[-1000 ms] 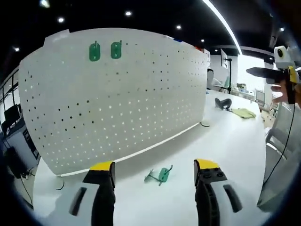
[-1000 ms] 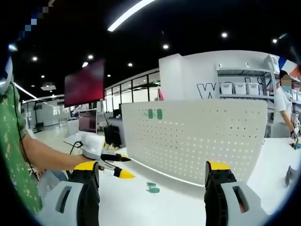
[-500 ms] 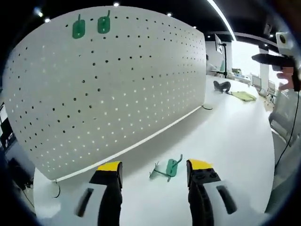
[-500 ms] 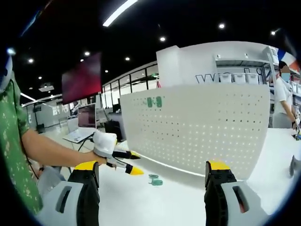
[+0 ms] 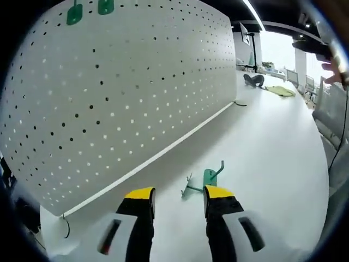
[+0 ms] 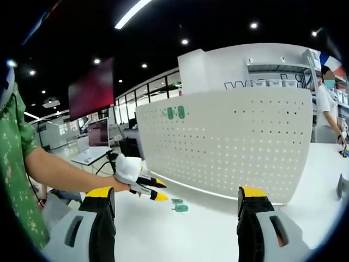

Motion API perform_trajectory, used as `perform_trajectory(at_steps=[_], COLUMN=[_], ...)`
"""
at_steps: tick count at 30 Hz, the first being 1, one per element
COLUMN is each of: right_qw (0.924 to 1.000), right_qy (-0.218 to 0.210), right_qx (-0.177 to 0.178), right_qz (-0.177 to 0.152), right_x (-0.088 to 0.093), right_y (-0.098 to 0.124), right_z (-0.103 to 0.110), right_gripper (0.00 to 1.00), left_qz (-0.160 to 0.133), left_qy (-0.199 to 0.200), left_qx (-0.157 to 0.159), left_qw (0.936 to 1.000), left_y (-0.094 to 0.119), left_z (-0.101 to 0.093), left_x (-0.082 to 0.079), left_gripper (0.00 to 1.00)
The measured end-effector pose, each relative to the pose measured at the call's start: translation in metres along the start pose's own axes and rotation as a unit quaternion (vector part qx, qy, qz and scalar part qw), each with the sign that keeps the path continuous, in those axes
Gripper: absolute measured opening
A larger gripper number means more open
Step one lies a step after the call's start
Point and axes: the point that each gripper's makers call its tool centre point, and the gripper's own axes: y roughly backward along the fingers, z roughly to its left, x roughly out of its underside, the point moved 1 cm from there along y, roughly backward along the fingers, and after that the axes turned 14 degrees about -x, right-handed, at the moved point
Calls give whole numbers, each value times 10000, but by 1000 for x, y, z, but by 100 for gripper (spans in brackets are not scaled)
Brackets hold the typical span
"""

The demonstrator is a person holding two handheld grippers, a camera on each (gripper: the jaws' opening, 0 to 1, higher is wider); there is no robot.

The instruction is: Insert the hook assembly into the mounting plate slot until the hook locks in place.

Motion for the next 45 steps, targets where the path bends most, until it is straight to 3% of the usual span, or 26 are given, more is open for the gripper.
perform_trajectory(at_steps=[14, 45], right_qw=[9999, 9997], right_qy=[-94, -176], right_qx=[66, 96], right_qz=[27, 130], right_x=[5, 10], right_y=[-5, -12], right_z=[-8, -17], right_gripper=[95, 94], left_qz=[145, 152], left_qy=[-142, -363], left_qx=[211, 349], left_qw=[9996, 9986], left_y=[-17, -31], left_z=[-8, -14], left_x=[13, 19], left_gripper=[19, 4])
